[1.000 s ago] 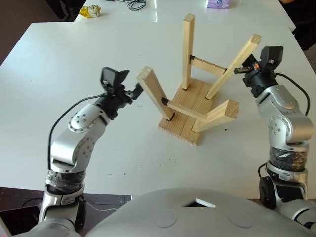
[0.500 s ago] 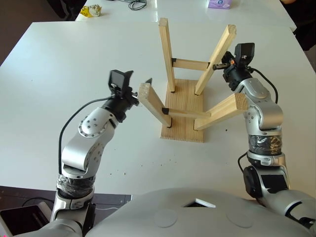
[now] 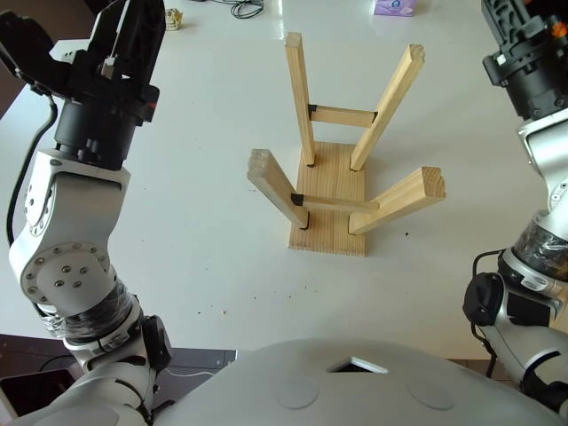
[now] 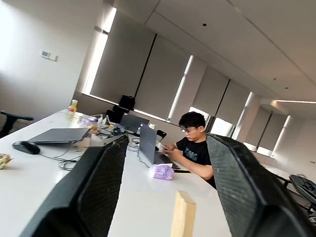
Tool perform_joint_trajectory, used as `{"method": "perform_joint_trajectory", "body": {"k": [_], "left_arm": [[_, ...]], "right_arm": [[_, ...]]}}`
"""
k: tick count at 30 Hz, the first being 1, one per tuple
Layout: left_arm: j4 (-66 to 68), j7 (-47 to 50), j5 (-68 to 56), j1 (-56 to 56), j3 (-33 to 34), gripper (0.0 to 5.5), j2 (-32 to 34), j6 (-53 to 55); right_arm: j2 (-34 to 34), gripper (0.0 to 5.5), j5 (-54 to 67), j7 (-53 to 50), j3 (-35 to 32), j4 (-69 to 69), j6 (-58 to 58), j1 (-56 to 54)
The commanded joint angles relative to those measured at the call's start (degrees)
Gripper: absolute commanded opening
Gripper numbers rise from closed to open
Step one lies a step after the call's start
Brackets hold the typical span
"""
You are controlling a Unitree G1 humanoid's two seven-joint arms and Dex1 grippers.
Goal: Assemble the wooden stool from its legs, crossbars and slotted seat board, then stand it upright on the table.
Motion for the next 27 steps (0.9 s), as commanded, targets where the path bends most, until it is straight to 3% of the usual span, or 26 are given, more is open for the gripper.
{"method": "perform_joint_trajectory", "body": {"k": [1,8,11,21,27], "left_arm": [[-11.98,6.69,-14.55,-4.44,-8.52,2.01,3.49,-0.58],[-15.43,6.29,-20.39,-2.01,-15.22,1.86,5.18,-1.54],[-14.86,4.80,-21.42,-2.00,-17.70,1.44,6.40,-2.61],[-5.78,-8.50,-16.08,-4.18,-11.56,0.03,18.29,-1.43],[-5.06,-8.32,-18.99,-11.37,-10.82,0.03,18.01,-4.85]], "right_arm": [[-6.63,0.00,31.89,-7.49,4.99,-14.86,1.07,-2.77],[-12.12,0.00,39.67,-2.99,10.07,-16.07,3.26,0.85],[-14.77,0.00,40.43,2.90,11.89,-15.59,4.35,1.41],[-23.56,0.00,33.70,14.44,10.51,-15.09,6.02,4.42],[-22.46,0.00,38.02,13.26,10.60,-12.27,0.80,-0.78]]}}
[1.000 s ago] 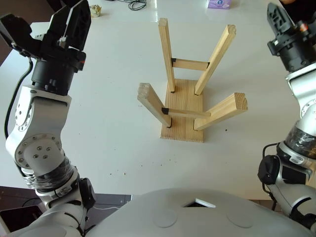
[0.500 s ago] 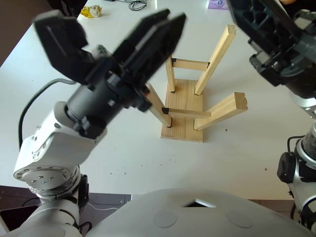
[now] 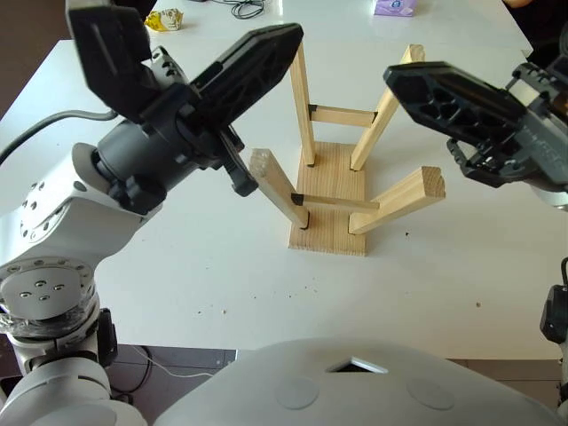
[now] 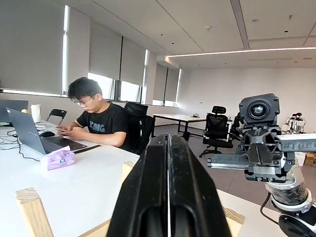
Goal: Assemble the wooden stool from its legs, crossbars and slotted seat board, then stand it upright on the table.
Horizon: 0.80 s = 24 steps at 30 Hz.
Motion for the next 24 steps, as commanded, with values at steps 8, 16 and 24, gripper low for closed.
{"method": "perform_joint_trajectory", "body": {"k": [8,16,24], "left_arm": [[1.74,4.30,-5.11,-13.98,-1.34,0.03,-4.35,-8.07],[3.07,4.42,2.40,-8.84,-10.66,0.03,-11.68,-6.97],[1.92,6.89,-0.49,-11.98,-8.60,0.03,-9.51,-5.62]], "right_arm": [[5.91,0.00,5.68,-5.92,0.58,3.09,-7.76,-6.56],[3.17,0.00,5.35,-3.26,-0.90,1.94,-5.95,-1.27],[3.45,0.00,5.69,-2.73,-1.39,1.54,-7.36,-3.40]]}}
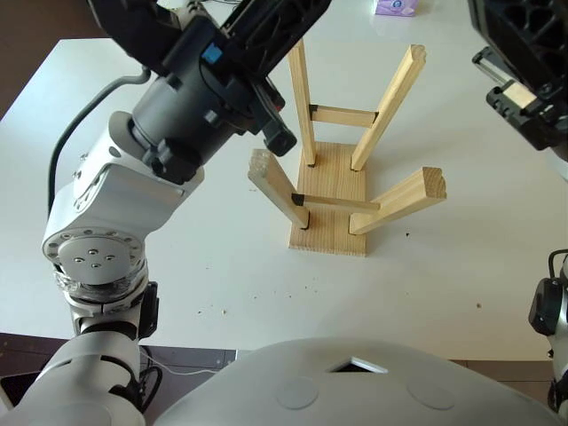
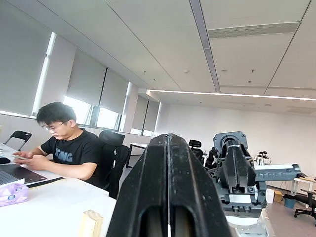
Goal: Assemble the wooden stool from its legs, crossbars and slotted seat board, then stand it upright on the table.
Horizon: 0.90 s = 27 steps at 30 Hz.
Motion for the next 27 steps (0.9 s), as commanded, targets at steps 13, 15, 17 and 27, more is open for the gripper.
{"method": "perform_joint_trajectory", "body": {"k": [13,15,17,27], "left_arm": [[11.68,2.88,4.97,18.06,-11.03,0.03,4.88,12.88],[10.66,2.28,2.06,15.52,-7.93,0.03,4.56,11.66],[9.05,2.92,-0.10,12.75,-5.86,0.03,4.88,10.89],[4.82,11.08,-13.22,-5.71,4.19,0.03,5.05,4.21]], "right_arm": [[-2.89,0.00,-31.17,17.18,9.67,-6.26,3.07,19.64],[-2.49,0.00,-28.32,16.99,8.14,-6.17,2.02,18.16],[-2.97,0.00,-25.94,16.73,6.77,-6.06,1.51,17.13],[-1.69,0.00,-0.88,0.94,-0.64,-0.65,-7.13,-0.31]]}}
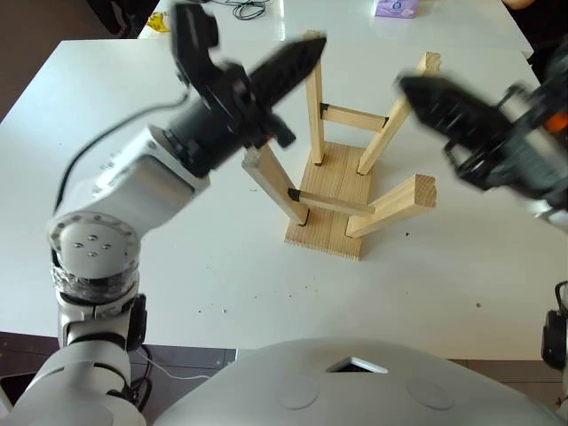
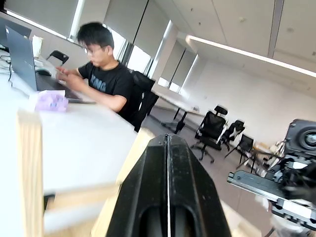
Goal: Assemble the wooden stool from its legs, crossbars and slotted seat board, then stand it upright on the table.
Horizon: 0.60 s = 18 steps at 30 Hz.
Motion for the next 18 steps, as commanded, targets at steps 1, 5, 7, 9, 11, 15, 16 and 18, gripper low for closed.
{"method": "perform_joint_trajectory", "body": {"k": [1,5,7,9,11,15,16,18], "left_arm": [[-0.76,1.40,-3.82,-5.98,4.05,0.03,2.70,-0.93],[0.15,1.23,-7.36,-2.03,6.63,0.03,5.97,0.60],[1.55,-0.24,-4.40,7.42,3.49,0.03,6.35,4.01],[3.90,-3.57,1.86,15.86,-2.82,0.03,4.94,6.92],[7.19,-6.15,9.09,19.13,-11.14,0.03,1.83,9.09],[7.62,-7.62,13.30,18.45,-15.58,0.03,-2.65,8.85],[7.58,-7.62,13.45,17.57,-14.79,0.03,-3.06,8.33],[7.75,-7.44,13.47,15.86,-12.27,0.03,-3.32,7.34]], "right_arm": [[1.16,0.00,8.37,-6.28,-2.58,1.10,-3.43,-7.35],[0.34,0.00,7.98,-6.91,-1.21,-1.79,-0.56,-3.79],[-1.28,0.00,-0.08,-2.52,2.51,-4.57,4.23,3.53],[-3.14,0.00,-14.74,3.95,9.29,-5.05,6.68,11.97],[-3.66,0.00,-26.54,8.87,14.19,-3.20,5.13,16.72],[-1.08,0.00,-24.82,9.95,11.71,-0.92,3.50,13.82],[-0.98,0.00,-23.28,10.12,10.71,-1.05,3.19,12.92],[-0.91,0.00,-20.65,10.10,9.52,-1.27,2.88,11.70]]}}
